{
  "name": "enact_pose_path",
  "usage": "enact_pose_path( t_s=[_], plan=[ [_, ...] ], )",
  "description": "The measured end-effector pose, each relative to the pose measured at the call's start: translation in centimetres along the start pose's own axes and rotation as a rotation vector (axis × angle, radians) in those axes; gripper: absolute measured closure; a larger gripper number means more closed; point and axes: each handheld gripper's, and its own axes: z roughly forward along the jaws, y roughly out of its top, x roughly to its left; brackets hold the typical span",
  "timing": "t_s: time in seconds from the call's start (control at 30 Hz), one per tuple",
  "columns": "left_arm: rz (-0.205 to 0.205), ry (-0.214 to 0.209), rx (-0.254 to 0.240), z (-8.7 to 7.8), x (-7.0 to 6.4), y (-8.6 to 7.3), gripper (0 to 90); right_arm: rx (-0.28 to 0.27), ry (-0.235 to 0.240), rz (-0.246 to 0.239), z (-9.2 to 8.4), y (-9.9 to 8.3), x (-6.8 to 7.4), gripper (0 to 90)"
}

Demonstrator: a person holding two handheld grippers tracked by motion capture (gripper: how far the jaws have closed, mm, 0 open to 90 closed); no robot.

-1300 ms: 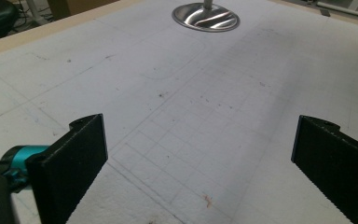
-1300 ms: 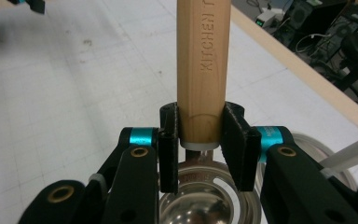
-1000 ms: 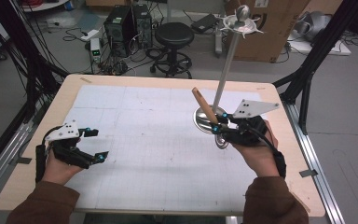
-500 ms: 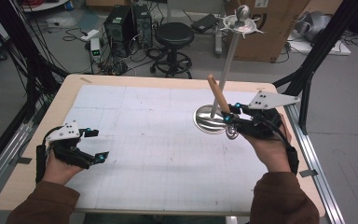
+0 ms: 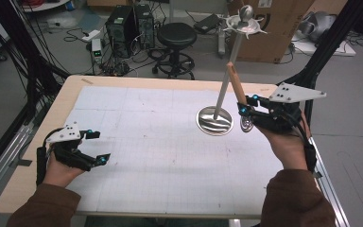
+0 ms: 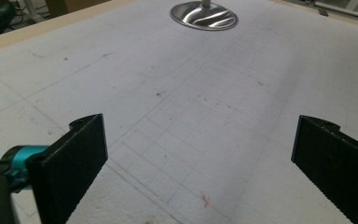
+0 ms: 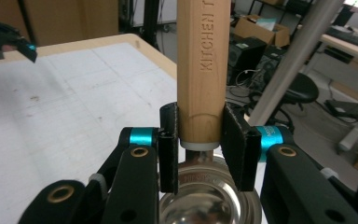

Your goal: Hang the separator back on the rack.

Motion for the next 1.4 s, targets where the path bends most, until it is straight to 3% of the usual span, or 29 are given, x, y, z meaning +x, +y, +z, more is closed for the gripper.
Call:
enact_pose_path(
  t_s=[0.63,1.1,1.4],
  plan=[
    [-0.008,0.003,0.003,0.0,0.0,-0.1,4.0,-0.027,-0.076,0.007,-1.4,2.0,-1.8,68.7],
    [-0.012,0.000,0.006,0.1,0.1,-0.1,4.0,-0.014,-0.146,0.025,-1.1,3.4,-3.8,68.7],
    [-0.009,0.000,0.007,0.0,0.1,-0.1,4.0,0.003,-0.162,0.036,-0.3,3.6,-4.1,68.7]
  ],
)
